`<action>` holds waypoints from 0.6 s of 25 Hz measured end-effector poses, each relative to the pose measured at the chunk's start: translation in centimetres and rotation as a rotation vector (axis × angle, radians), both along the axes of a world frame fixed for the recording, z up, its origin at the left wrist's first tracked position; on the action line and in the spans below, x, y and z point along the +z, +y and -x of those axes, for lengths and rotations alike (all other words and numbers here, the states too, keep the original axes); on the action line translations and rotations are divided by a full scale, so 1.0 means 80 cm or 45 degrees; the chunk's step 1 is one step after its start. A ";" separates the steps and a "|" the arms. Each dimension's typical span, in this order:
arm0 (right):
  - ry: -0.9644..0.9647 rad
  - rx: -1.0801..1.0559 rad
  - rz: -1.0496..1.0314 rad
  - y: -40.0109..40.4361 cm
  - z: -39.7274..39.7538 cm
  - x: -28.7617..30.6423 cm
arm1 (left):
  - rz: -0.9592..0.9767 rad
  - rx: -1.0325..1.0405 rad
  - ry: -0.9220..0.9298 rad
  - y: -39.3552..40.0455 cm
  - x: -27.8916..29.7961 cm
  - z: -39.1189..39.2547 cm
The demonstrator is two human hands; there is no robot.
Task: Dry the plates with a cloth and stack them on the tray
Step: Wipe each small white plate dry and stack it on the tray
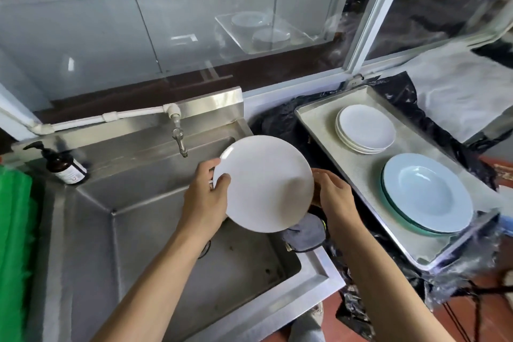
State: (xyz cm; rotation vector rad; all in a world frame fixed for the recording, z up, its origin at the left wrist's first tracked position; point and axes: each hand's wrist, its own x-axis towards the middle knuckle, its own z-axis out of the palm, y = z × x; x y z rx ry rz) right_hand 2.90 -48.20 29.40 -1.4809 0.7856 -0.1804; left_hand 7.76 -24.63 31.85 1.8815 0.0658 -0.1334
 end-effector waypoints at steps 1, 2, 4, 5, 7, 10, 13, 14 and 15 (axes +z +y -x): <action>0.002 -0.024 -0.015 -0.016 -0.002 0.000 | 0.003 -0.008 -0.001 -0.018 0.002 -0.005; 0.010 -0.061 -0.007 -0.034 -0.004 0.000 | 0.008 -0.020 0.001 -0.036 0.003 -0.010; 0.005 -0.122 0.003 -0.072 -0.008 0.000 | -0.005 -0.061 0.014 -0.076 0.003 -0.019; -0.002 -0.134 -0.005 -0.092 -0.009 0.001 | -0.016 -0.081 0.024 -0.096 0.002 -0.024; 0.009 -0.112 -0.010 -0.130 -0.012 0.003 | -0.013 -0.118 0.043 -0.136 -0.001 -0.032; -0.016 -0.107 -0.015 -0.190 -0.020 0.002 | -0.008 -0.161 0.059 -0.199 -0.009 -0.044; 0.001 -0.137 0.032 -0.248 -0.029 -0.005 | -0.011 -0.171 0.096 -0.259 -0.016 -0.057; 0.006 -0.152 0.034 -0.269 -0.034 -0.009 | -0.015 -0.176 0.113 -0.281 -0.020 -0.064; 0.007 -0.160 0.041 -0.288 -0.039 -0.011 | -0.013 -0.174 0.138 -0.301 -0.025 -0.070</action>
